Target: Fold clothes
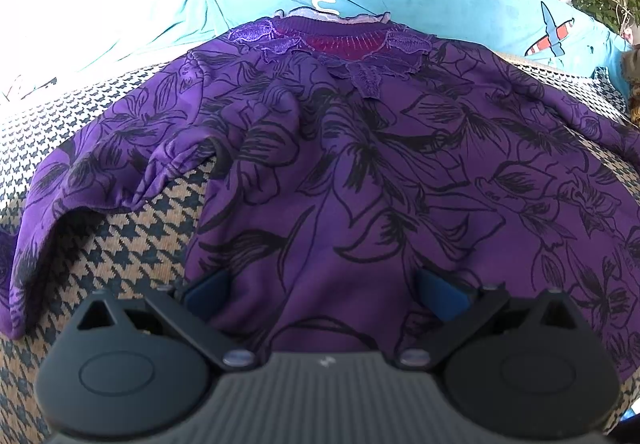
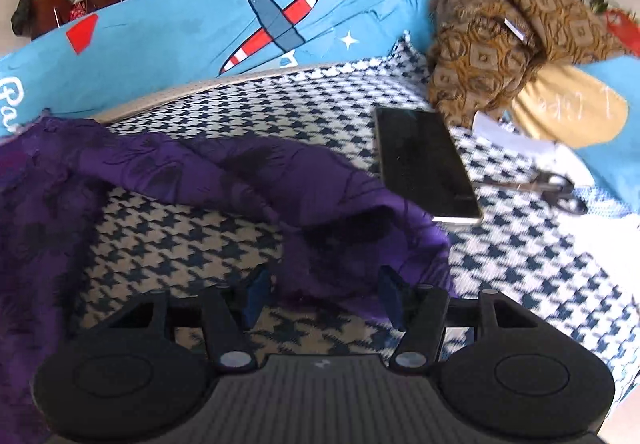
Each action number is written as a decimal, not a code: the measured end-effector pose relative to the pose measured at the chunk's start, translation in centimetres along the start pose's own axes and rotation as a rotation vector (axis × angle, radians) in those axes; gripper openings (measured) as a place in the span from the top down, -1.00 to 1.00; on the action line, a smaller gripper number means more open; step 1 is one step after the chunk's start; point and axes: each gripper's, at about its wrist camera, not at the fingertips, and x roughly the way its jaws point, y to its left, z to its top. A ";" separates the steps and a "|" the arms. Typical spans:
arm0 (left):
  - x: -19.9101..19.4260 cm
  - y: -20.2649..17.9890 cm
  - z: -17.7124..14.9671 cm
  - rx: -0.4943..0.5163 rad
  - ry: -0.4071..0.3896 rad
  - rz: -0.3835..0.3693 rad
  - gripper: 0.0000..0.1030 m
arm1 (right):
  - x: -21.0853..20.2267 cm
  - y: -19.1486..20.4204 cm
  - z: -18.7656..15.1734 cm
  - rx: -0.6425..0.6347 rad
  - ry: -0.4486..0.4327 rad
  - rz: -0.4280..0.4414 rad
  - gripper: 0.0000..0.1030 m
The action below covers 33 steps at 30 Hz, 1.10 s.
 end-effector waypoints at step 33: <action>0.1 -0.1 -0.3 0.012 -0.008 0.010 -1.00 | -4.5 -1.5 2.5 0.199 -0.221 -0.126 0.32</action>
